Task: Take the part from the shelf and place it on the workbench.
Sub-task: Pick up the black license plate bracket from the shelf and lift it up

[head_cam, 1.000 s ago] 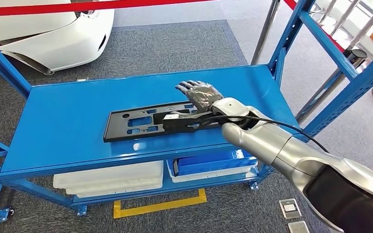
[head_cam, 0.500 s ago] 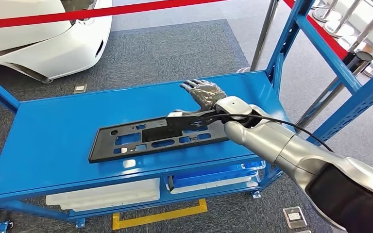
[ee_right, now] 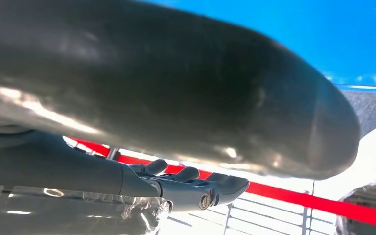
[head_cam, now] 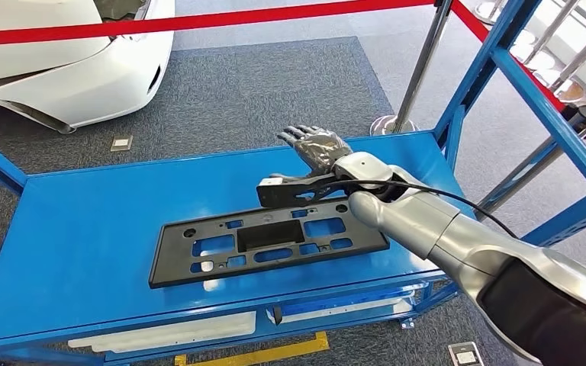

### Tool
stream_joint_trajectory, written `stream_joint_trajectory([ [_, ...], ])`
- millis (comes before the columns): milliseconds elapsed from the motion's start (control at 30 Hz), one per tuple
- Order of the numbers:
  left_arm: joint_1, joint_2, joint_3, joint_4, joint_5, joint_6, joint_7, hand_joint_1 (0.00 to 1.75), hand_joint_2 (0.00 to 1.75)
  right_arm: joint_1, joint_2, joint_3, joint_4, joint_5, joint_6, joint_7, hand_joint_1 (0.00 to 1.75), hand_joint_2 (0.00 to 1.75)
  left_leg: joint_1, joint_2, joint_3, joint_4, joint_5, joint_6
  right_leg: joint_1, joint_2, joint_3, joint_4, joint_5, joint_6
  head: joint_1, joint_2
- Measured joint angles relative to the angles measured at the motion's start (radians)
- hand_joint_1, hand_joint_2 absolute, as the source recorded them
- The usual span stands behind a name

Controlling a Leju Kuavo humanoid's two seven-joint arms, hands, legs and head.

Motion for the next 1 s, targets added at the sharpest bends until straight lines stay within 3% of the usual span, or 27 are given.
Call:
stream_joint_trajectory([
  [33, 0.001, 0.0, 0.0, 0.0, 0.0, 0.0, 0.0, 0.0, 0.0, 0.003, 0.0, 0.0, 0.0, 0.0, 0.0, 0.0, 0.0, 0.0, 0.0, -0.001, 0.009, 0.0, -0.009, 0.0, -0.001, 0.0, -0.03, 0.026, -0.009, 0.001, 0.004, 0.0],
  [67, 0.001, 0.0, 0.0, 0.0, 0.0, 0.0, 0.0, 0.0, 0.0, 0.005, -0.001, 0.0, 0.001, 0.0, 0.0, 0.0, 0.0, 0.0, 0.0, -0.002, 0.02, 0.001, -0.018, -0.002, -0.001, 0.0, -0.045, 0.019, 0.001, 0.001, 0.009, 0.0],
  [100, 0.002, 0.0, 0.0, 0.0, 0.0, 0.0, 0.0, 0.0, 0.0, 0.005, -0.001, 0.0, 0.002, 0.0, 0.0, 0.001, 0.0, 0.0, 0.0, -0.003, 0.033, 0.001, -0.028, -0.004, -0.001, 0.0, -0.042, -0.024, 0.033, -0.001, 0.014, 0.0],
  [167, 0.002, 0.0, 0.0, 0.0, 0.0, 0.0, 0.0, 0.0, 0.0, 0.006, -0.002, 0.0, 0.002, -0.006, 0.006, -0.005, 0.0, 0.0, -0.001, -0.004, 0.058, 0.002, -0.05, -0.011, 0.002, -0.002, -0.011, -0.156, 0.136, -0.009, 0.023, 0.0],
  [233, 0.001, -0.001, 0.0, 0.0, 0.0, 0.002, -0.003, 0.0, 0.0, 0.008, 0.003, 0.001, 0.0, -0.059, 0.056, -0.054, 0.0, 0.0, -0.001, -0.005, 0.069, 0.003, -0.066, -0.022, 0.009, -0.001, 0.007, -0.233, 0.197, -0.018, 0.025, 0.0],
  [300, -0.001, -0.001, 0.0, 0.0, 0.003, 0.015, -0.013, 0.0, 0.0, 0.022, 0.021, 0.004, -0.014, -0.148, 0.121, -0.112, 0.0, 0.0, 0.0, -0.003, 0.073, 0.005, -0.072, -0.033, 0.015, 0.001, 0.01, -0.24, 0.195, -0.029, 0.025, 0.0],
  [367, -0.005, -0.002, 0.0, 0.0, 0.009, 0.042, -0.03, 0.0, 0.0, 0.038, 0.044, 0.011, -0.036, -0.217, 0.143, -0.12, 0.0, 0.0, 0.0, -0.002, 0.062, 0.034, -0.079, -0.043, 0.011, 0.003, 0.018, -0.243, 0.191, -0.039, 0.023, 0.0],
  [400, -0.007, -0.002, 0.001, 0.0, 0.016, 0.056, -0.041, 0.0, 0.0, 0.041, 0.054, 0.016, -0.047, -0.238, 0.142, -0.114, 0.0, 0.0, 0.001, -0.001, 0.042, 0.073, -0.091, -0.048, 0.008, 0.003, 0.024, -0.245, 0.189, -0.043, 0.017, 0.0],
  [500, -0.009, -0.002, 0.005, 0.0, 0.047, 0.09, -0.073, 0.0, 0.0, 0.044, 0.065, 0.03, -0.069, -0.27, 0.135, -0.102, 0.0, 0.0, 0.004, 0.0, -0.067, 0.254, -0.16, -0.061, 0.006, -0.001, 0.037, -0.246, 0.175, -0.051, -0.008, 0.0],
  [533, -0.006, -0.002, 0.007, 0.0, 0.056, 0.099, -0.081, 0.0, 0.0, 0.047, 0.065, 0.036, -0.074, -0.276, 0.133, -0.1, 0.0, 0.0, 0.005, 0.0, -0.095, 0.291, -0.172, -0.062, 0.007, -0.001, 0.041, -0.246, 0.171, -0.052, -0.012, 0.0],
  [567, -0.004, -0.002, 0.009, 0.0, 0.062, 0.106, -0.089, 0.0, 0.0, 0.048, 0.064, 0.042, -0.078, -0.281, 0.131, -0.098, 0.0, 0.0, 0.005, 0.0, -0.109, 0.295, -0.164, -0.063, 0.007, -0.001, 0.045, -0.244, 0.166, -0.052, -0.014, 0.0],
  [600, -0.003, -0.002, 0.012, 0.0, 0.067, 0.111, -0.095, 0.0, 0.0, 0.049, 0.063, 0.047, -0.083, -0.284, 0.129, -0.096, 0.0, 0.0, 0.005, 0.0, -0.105, 0.263, -0.134, -0.062, 0.007, 0.001, 0.05, -0.242, 0.162, -0.052, -0.018, 0.0],
  [667, -0.002, -0.002, 0.019, 0.0, 0.072, 0.117, -0.102, 0.0, 0.0, 0.048, 0.062, 0.056, -0.095, -0.289, 0.126, -0.094, 0.0, 0.0, 0.004, 0.0, -0.063, 0.132, -0.05, -0.054, 0.008, 0.005, 0.06, -0.239, 0.153, -0.049, -0.025, 0.0],
  [733, -0.003, -0.003, 0.025, 0.0, 0.072, 0.12, -0.105, 0.0, 0.0, 0.048, 0.06, 0.063, -0.103, -0.291, 0.124, -0.09, 0.0, 0.0, -0.001, 0.001, -0.032, 0.038, -0.015, -0.044, 0.01, 0.007, 0.063, -0.235, 0.147, -0.042, -0.031, 0.0],
  [800, -0.003, -0.004, 0.027, 0.0, 0.068, 0.121, -0.107, 0.0, 0.0, 0.048, 0.056, 0.071, -0.109, -0.292, 0.122, -0.087, 0.0, 0.0, -0.003, 0.002, -0.026, 0.021, -0.012, -0.04, 0.013, 0.008, 0.061, -0.231, 0.14, -0.04, -0.031, 0.0],
  [900, 0.0, -0.005, 0.029, 0.0, 0.065, 0.118, -0.109, 0.0, 0.0, 0.047, 0.05, 0.078, -0.117, -0.292, 0.12, -0.084, 0.0, 0.0, -0.002, -0.002, -0.02, 0.02, 0.0, -0.043, 0.015, 0.007, 0.061, -0.228, 0.137, -0.053, -0.021, 0.0],
  [1000, 0.0, -0.005, 0.031, 0.0, 0.057, 0.108, -0.11, 0.0, 0.0, 0.047, 0.047, 0.087, -0.122, -0.293, 0.118, -0.079, 0.0, 0.0, -0.006, -0.005, -0.02, 0.022, -0.001, -0.036, 0.012, 0.005, 0.066, -0.235, 0.14, -0.041, -0.014, 0.0],
])
